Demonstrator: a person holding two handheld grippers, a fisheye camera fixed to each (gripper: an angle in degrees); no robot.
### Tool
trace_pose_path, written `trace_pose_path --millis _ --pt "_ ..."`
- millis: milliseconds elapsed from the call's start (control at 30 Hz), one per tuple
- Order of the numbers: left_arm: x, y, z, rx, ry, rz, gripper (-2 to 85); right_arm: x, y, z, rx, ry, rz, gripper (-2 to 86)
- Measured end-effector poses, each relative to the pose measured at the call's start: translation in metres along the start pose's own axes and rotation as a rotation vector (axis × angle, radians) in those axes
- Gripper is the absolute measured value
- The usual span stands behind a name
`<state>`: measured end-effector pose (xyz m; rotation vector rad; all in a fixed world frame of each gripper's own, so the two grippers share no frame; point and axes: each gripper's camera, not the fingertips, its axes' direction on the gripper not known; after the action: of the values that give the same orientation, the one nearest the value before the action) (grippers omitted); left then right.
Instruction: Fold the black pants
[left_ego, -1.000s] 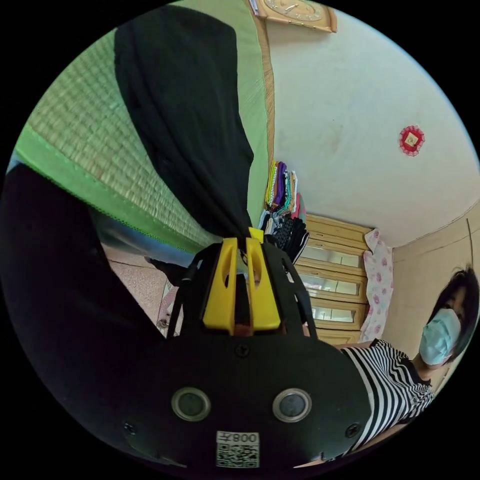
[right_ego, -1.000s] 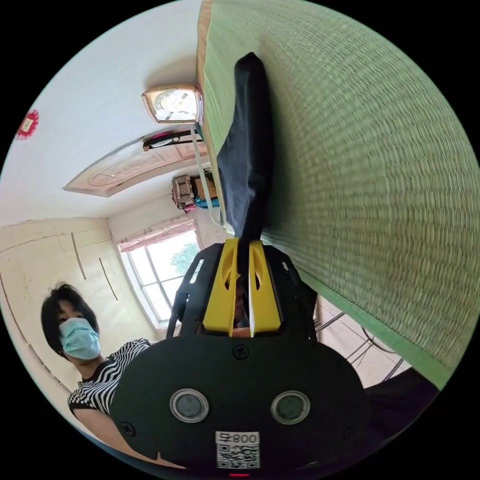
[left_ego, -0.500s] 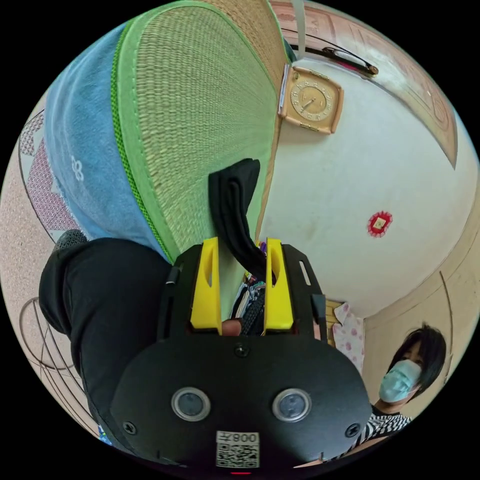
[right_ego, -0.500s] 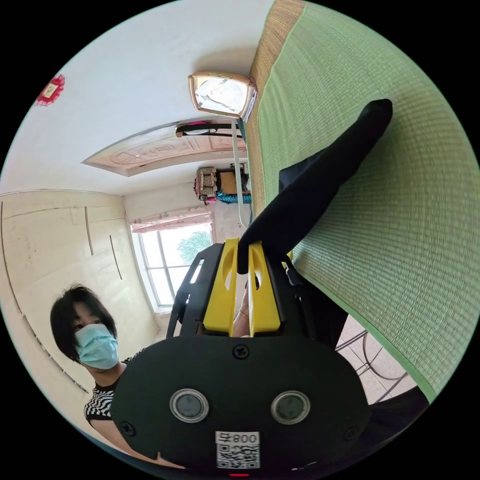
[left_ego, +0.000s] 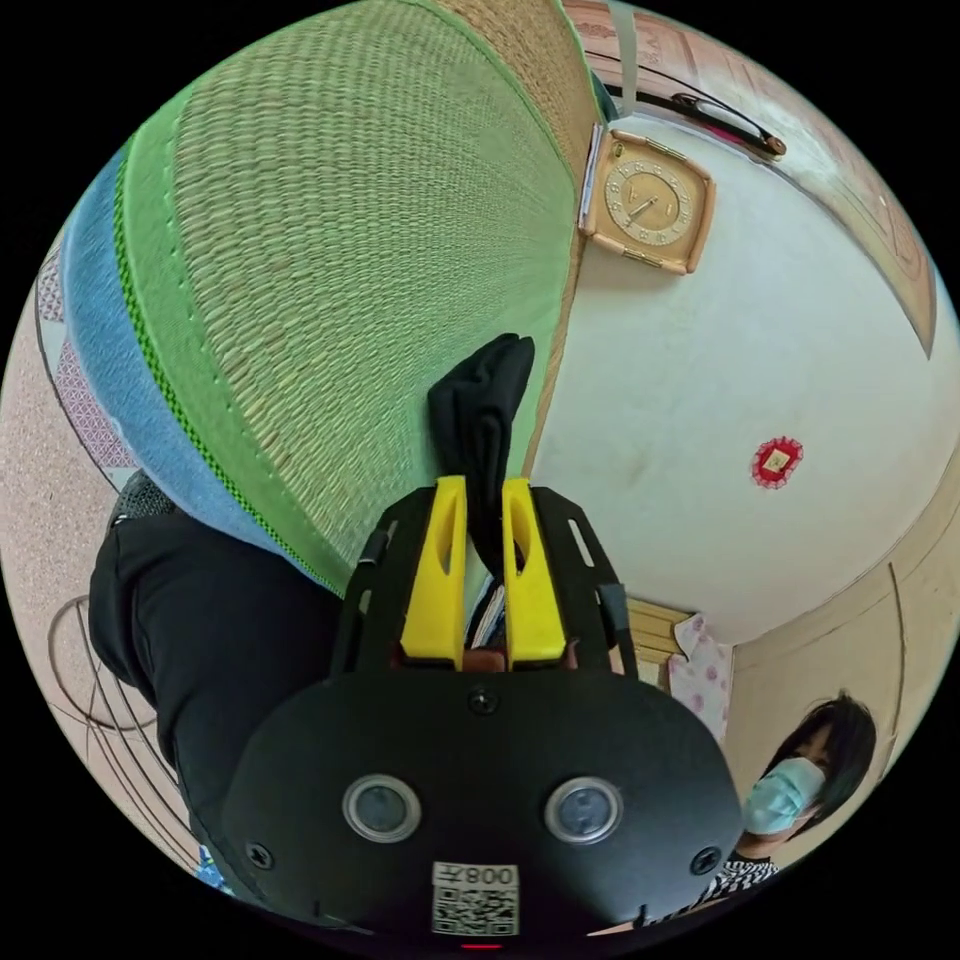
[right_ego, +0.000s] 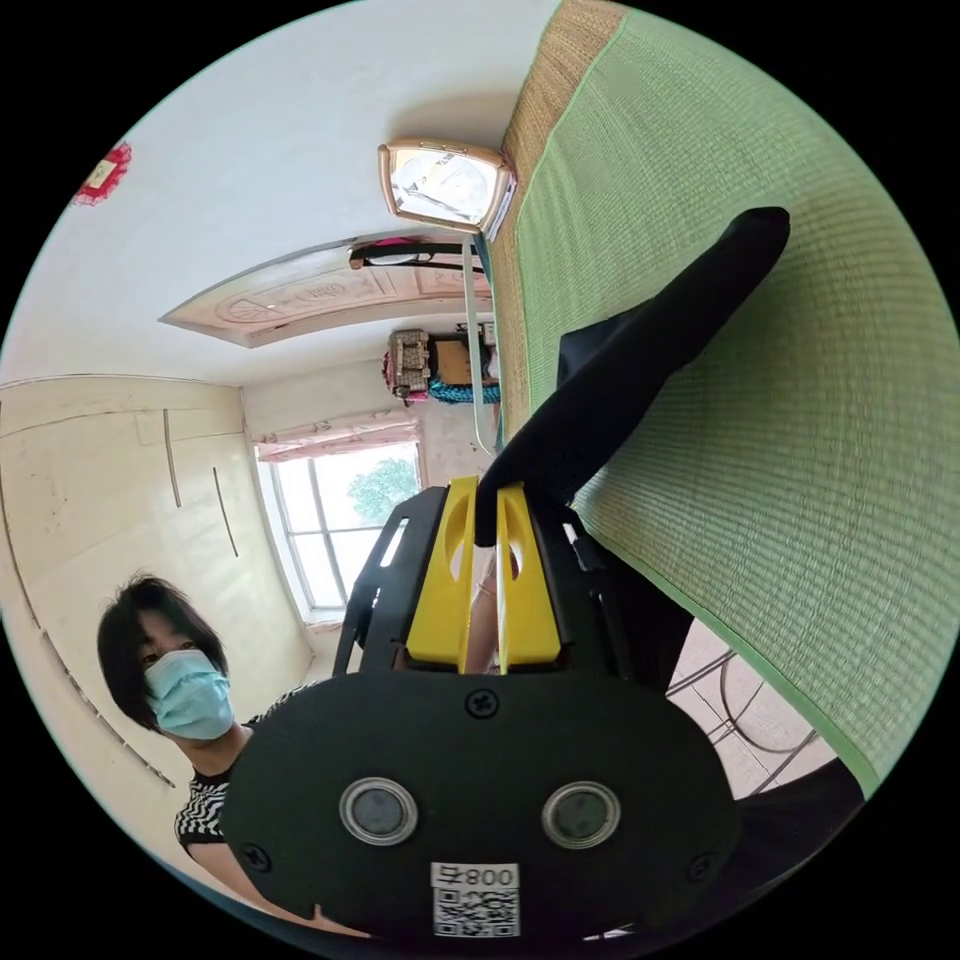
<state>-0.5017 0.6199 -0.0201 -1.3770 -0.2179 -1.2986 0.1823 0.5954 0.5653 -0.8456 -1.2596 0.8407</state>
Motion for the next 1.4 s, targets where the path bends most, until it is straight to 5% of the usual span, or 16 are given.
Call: trace_pose_path --millis 400,700,967,1100,1267,1400 --pt "0.136 0.095 0.104 -0.181 -0.097 0.283 4.2 -0.007 0.139 -0.089 0.132 -0.161 0.005 1.3" --pt "0.319 0.185 0.346 -0.465 0.045 0.599 4.1 -0.118 0.217 -0.269 0.444 -0.162 -0.304 1.2" --pt "0.495 0.384 0.607 -0.870 0.334 0.946 3.9 -0.267 0.415 -0.467 0.931 0.213 -0.683 1.6" --pt "0.497 0.460 0.702 -1.000 0.239 1.040 4.1 -0.246 0.488 -0.505 1.096 0.288 -0.607 1.8" --pt "0.437 0.526 0.822 -1.173 -0.208 1.068 4.5 -0.119 0.537 -0.522 1.182 0.176 -0.221 2.0" --pt "0.434 0.546 0.850 -1.204 -0.099 1.005 4.9 -0.067 0.557 -0.512 1.187 0.023 -0.168 2.1"
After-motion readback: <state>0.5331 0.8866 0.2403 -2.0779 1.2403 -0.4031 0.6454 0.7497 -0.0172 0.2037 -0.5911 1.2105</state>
